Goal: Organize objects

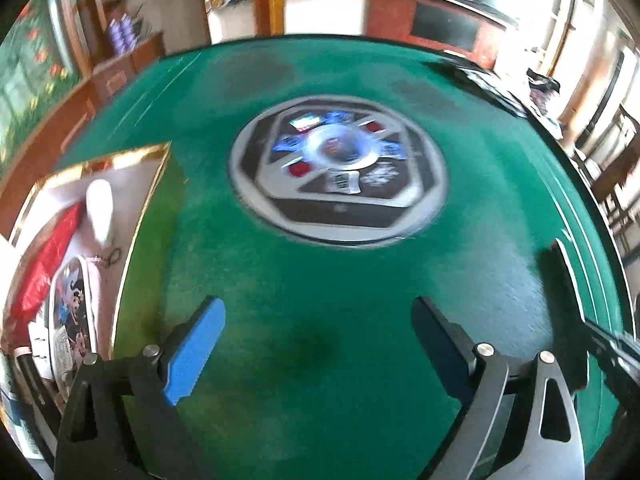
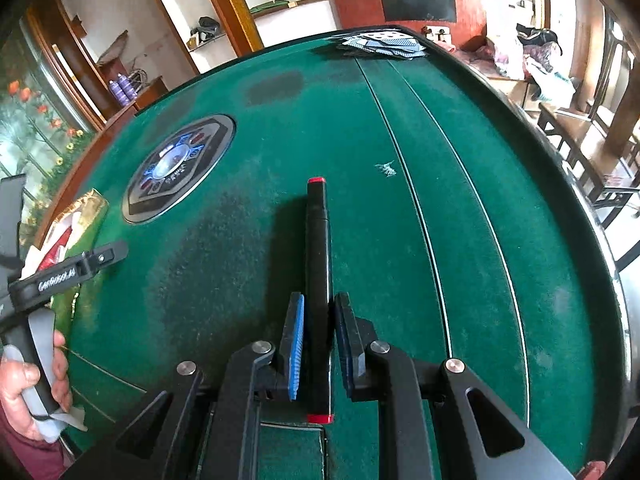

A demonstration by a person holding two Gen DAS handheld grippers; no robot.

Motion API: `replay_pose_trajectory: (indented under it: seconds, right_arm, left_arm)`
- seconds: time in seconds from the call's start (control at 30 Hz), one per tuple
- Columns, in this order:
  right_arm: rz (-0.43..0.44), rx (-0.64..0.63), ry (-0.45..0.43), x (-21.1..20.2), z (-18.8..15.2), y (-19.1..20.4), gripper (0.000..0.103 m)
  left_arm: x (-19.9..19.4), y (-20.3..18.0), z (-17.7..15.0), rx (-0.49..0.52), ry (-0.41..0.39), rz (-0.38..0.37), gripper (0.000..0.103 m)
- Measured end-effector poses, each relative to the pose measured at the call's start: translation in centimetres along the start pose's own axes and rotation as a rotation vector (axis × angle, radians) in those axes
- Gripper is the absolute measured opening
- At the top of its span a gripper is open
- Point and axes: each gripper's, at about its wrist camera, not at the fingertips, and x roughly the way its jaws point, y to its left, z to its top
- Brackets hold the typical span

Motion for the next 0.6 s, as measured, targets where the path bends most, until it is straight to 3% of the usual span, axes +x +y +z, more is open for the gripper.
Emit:
replay_pose_trajectory:
  seconds: [0.13, 0.27, 0.4, 0.47, 0.6]
  right_arm:
    - [-0.016, -0.018, 0.006, 0.2, 0.3, 0.5, 0.018]
    - [-0.071, -0.068, -0.007, 0.7, 0.6, 1.9, 0.028]
    - [-0.135, -0.119, -0.023, 1.0, 0.4, 3.0, 0.030]
    - [-0.167, -0.137, -0.028, 1.0, 0.3, 3.3, 0.028]
    - [-0.204, -0.176, -0.039, 1.2, 0.1, 3.9, 0.020]
  left_arm:
    - [0.0, -3.1, -0.6, 0.084, -0.001, -0.012, 0.093]
    - [-0.4, -4.7, -1.1, 0.130, 0.027, -0.035, 0.093]
    - [-2.8, -3.3, -1.4, 0.135, -0.036, -0.002, 0.093]
    - [-3.4, -1.8, -1.4, 0.118, -0.052, 0.040, 0.094]
    - [-4.8, 1.3, -1.6, 0.069, -0.070, 0.043, 0.094]
